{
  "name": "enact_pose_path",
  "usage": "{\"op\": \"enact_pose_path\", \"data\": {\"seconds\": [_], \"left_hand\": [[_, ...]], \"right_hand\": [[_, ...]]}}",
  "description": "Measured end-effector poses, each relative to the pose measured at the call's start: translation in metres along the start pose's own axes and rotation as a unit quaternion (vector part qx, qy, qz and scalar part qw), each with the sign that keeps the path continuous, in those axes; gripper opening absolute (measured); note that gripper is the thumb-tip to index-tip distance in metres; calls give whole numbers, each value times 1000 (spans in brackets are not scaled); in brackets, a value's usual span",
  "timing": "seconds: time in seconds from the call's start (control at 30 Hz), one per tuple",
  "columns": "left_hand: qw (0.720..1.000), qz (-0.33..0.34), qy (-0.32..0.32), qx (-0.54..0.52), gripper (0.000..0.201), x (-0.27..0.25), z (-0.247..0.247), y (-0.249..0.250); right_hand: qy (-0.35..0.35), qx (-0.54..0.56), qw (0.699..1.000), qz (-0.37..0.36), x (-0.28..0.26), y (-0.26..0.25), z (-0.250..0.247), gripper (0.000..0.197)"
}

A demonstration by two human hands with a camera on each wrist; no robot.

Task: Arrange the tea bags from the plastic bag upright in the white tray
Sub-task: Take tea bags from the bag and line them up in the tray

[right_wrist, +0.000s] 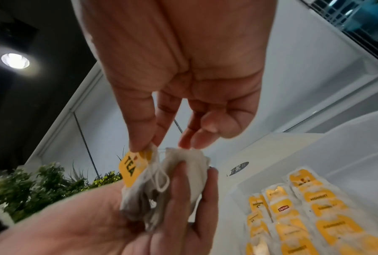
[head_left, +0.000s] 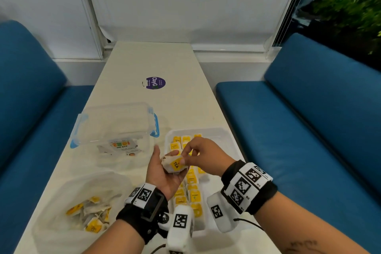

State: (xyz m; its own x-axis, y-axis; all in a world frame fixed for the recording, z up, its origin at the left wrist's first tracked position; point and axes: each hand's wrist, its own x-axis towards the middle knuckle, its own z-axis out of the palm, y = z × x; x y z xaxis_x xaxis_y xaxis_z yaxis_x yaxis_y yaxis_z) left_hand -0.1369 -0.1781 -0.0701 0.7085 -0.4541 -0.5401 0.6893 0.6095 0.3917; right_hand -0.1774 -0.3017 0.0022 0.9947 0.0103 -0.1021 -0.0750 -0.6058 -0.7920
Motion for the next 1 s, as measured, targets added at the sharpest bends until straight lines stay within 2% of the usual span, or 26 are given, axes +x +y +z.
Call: {"op": "enact_pose_path", "data": {"seconds": [0.1, 0.2, 0.27, 0.37, 0.5, 0.57, 0.6, 0.63, 0.67, 0.7, 0.8, 1.0], "left_hand": [[1000, -8, -21, -6, 46, -4, 1, 3], [999, -13, -49, 11, 31, -8, 2, 3], [997, -25, -74, 28, 24, -9, 3, 3], [991, -58, -114, 35, 33, -11, 3, 2], [988, -85, -124, 43, 36, -14, 5, -2], [988, -79, -129, 46, 47, -14, 6, -3], [987, -72, -127, 60, 43, -14, 6, -4], [987, -61, -123, 80, 30, -14, 7, -4], [987, -50, -118, 98, 18, -14, 7, -4], [986, -37, -117, 111, 13, -13, 8, -3], [982, -4, -121, 144, 20, -10, 10, -1], [973, 16, -100, 205, 10, -7, 9, -2]], "right_hand": [[22, -12, 1000, 13, 4, 2, -4, 6], [42, 26, 998, 40, 9, 3, -9, 21], [28, 53, 996, 63, 10, 0, -13, 20], [8, 29, 997, 66, 12, -2, -12, 10], [17, -33, 999, 39, 15, -4, -7, 5], [43, -53, 997, 31, 16, -3, -6, 6], [58, -54, 996, 27, 17, -3, -6, 7], [67, -45, 996, 24, 17, -3, -6, 9], [68, -20, 997, 26, 17, -3, -7, 10], [60, 15, 997, 34, 16, -3, -9, 11], [23, 111, 990, 78, 15, -1, -14, 13], [61, 74, 993, 72, 12, -2, -25, 7]]}}
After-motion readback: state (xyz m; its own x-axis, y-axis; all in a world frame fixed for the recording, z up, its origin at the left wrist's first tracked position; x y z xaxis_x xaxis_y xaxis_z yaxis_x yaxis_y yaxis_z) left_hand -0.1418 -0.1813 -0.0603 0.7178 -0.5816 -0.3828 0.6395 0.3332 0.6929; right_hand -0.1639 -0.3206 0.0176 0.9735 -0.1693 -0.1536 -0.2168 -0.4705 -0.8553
